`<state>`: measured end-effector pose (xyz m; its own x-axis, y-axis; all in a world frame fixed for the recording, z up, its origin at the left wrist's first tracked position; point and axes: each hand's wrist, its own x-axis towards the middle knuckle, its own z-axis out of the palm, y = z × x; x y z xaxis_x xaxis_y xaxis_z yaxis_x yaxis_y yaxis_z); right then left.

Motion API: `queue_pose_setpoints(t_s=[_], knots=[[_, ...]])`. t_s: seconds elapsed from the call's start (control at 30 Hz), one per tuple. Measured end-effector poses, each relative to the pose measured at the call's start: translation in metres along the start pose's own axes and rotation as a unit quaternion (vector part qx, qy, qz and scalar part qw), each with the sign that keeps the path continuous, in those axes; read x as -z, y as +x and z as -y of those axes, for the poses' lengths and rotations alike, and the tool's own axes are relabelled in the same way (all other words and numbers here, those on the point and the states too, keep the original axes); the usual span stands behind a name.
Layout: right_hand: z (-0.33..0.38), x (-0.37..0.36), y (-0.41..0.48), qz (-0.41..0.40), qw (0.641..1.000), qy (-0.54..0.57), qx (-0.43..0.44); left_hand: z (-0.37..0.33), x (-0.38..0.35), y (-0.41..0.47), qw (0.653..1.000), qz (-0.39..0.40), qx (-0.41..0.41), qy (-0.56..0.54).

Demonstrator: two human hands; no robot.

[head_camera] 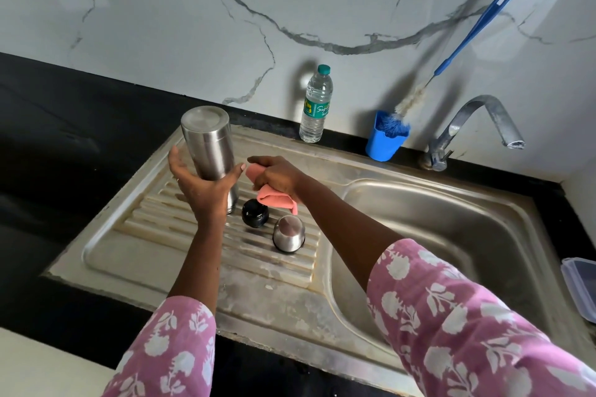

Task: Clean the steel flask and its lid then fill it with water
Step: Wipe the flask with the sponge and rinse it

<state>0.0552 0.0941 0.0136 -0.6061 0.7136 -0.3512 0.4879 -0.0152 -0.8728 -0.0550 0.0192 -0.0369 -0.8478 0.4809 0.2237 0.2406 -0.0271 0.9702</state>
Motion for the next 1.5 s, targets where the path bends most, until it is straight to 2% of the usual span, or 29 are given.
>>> queue_pose_setpoints(t_s=[0.07, 0.17, 0.23, 0.33, 0.47, 0.57, 0.67, 0.73, 0.77, 0.83, 0.87, 0.97, 1.03, 1.1, 1.17, 1.23, 1.3, 1.37, 1.43, 1.5], knots=[[-0.002, 0.000, 0.002, -0.001, 1.000, 0.001, 0.004, -0.003, 0.001, -0.007, 0.999, -0.042, -0.026, 0.014], [-0.005, 0.003, -0.001, -0.007, 1.000, 0.026, 0.012, -0.001, 0.001, -0.022, 0.986, -0.112, -0.126, 0.015], [-0.010, 0.006, -0.004, -0.012, 0.995, 0.097, 0.015, 0.002, -0.005, -0.032, 0.974, -0.133, -0.181, 0.031], [-0.022, 0.015, -0.016, -0.016, 0.973, 0.231, -0.011, -0.004, -0.021, -0.053, 0.974, -0.113, -0.194, 0.016], [-0.043, 0.040, -0.046, -0.005, 0.932, 0.360, -0.035, -0.026, -0.053, -0.085, 0.993, -0.018, -0.115, -0.016], [-0.069, 0.062, -0.067, -0.004, 0.866, 0.500, 0.000, -0.047, -0.078, -0.110, 0.995, 0.090, -0.052, -0.002], [-0.093, 0.089, -0.090, -0.057, 0.802, 0.590, 0.074, -0.063, -0.108, -0.134, 0.975, 0.194, 0.033, 0.106], [-0.108, 0.108, -0.108, -0.104, 0.780, 0.609, 0.094, -0.071, -0.128, -0.154, 0.942, 0.274, 0.158, 0.112], [-0.115, 0.117, -0.117, -0.124, 0.780, 0.606, 0.096, -0.077, -0.137, -0.163, 0.912, 0.320, 0.249, 0.062], [-0.125, 0.137, -0.143, -0.148, 0.786, 0.591, 0.100, -0.090, -0.155, -0.185, 0.823, 0.406, 0.394, -0.060], [-0.129, 0.145, -0.154, -0.164, 0.789, 0.586, 0.088, -0.096, -0.161, -0.194, 0.792, 0.431, 0.422, -0.093], [-0.151, 0.178, -0.187, -0.212, 0.801, 0.560, 0.012, -0.114, -0.184, -0.225, 0.758, 0.458, 0.449, -0.118], [-0.166, 0.200, -0.207, -0.256, 0.838, 0.479, -0.047, -0.120, -0.199, -0.245, 0.751, 0.469, 0.448, -0.121], [-0.188, 0.222, -0.230, -0.301, 0.862, 0.396, -0.097, -0.123, -0.217, -0.268, 0.762, 0.475, 0.429, -0.101], [-0.201, 0.244, -0.258, -0.335, 0.858, 0.366, -0.134, -0.126, -0.237, -0.293, 0.768, 0.490, 0.407, -0.071], [-0.213, 0.266, -0.285, -0.371, 0.849, 0.348, -0.142, -0.135, -0.256, -0.322, 0.763, 0.517, 0.385, -0.050], [-0.228, 0.290, -0.305, -0.404, 0.855, 0.291, -0.141, -0.148, -0.273, -0.351, 0.761, 0.544, 0.353, -0.019], [-0.240, 0.307, -0.321, -0.448, 0.864, 0.139, -0.182, -0.155, -0.289, -0.375, 0.762, 0.555, 0.332, 0.010], [-0.249, 0.316, -0.339, -0.497, 0.834, -0.016, -0.238, -0.156, -0.307, -0.399, 0.767, 0.566, 0.302, 0.024], [-0.259, 0.322, -0.350, -0.526, 0.805, -0.073, -0.264, -0.159, -0.322, -0.416, 0.781, 0.571, 0.246, 0.055]])
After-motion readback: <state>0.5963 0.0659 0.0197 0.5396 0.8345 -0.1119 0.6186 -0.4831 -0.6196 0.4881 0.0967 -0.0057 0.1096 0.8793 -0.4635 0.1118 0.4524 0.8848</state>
